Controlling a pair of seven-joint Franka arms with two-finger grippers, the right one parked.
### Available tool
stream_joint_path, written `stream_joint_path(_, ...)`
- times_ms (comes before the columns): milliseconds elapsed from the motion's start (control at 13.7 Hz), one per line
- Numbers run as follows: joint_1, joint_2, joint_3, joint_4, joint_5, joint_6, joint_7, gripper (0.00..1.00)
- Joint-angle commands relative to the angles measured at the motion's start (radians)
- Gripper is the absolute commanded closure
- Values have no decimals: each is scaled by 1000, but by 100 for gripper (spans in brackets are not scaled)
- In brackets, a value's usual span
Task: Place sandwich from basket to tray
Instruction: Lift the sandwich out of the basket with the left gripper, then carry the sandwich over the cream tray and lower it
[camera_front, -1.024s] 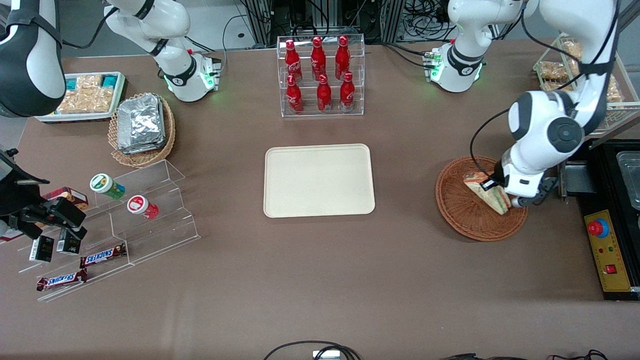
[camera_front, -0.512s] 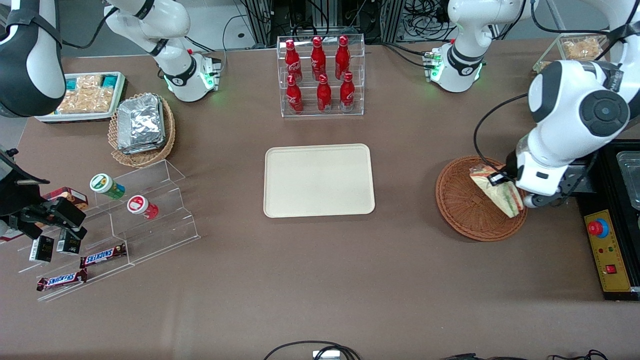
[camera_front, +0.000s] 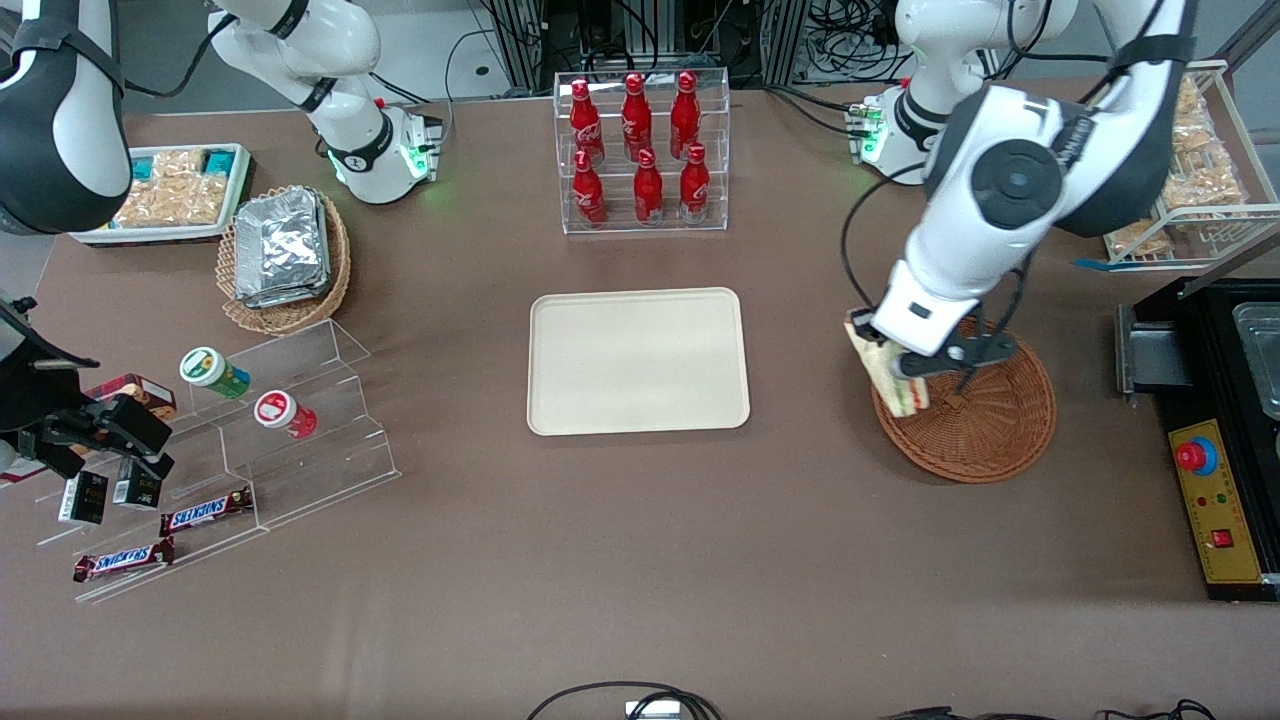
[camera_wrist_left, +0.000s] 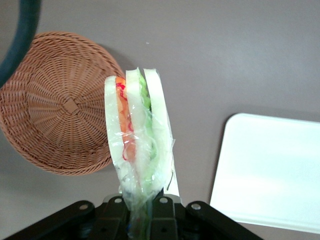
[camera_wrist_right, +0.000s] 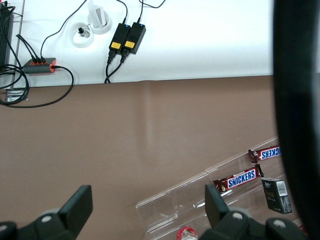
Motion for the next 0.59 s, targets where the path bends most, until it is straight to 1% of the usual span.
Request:
stream_joint_path(0,-36,45,-34,32,40,24,10,100)
stream_joint_path(146,-108,83,-34,34,45,56,13,100)
stream_joint_path(220,-146,109,-34,37,61,66,12,98)
stream_joint_path(366,-209,165,-34,32,113,90,-5,96)
stream_joint_path(512,-246,214,-34,31,118,139,-4,96)
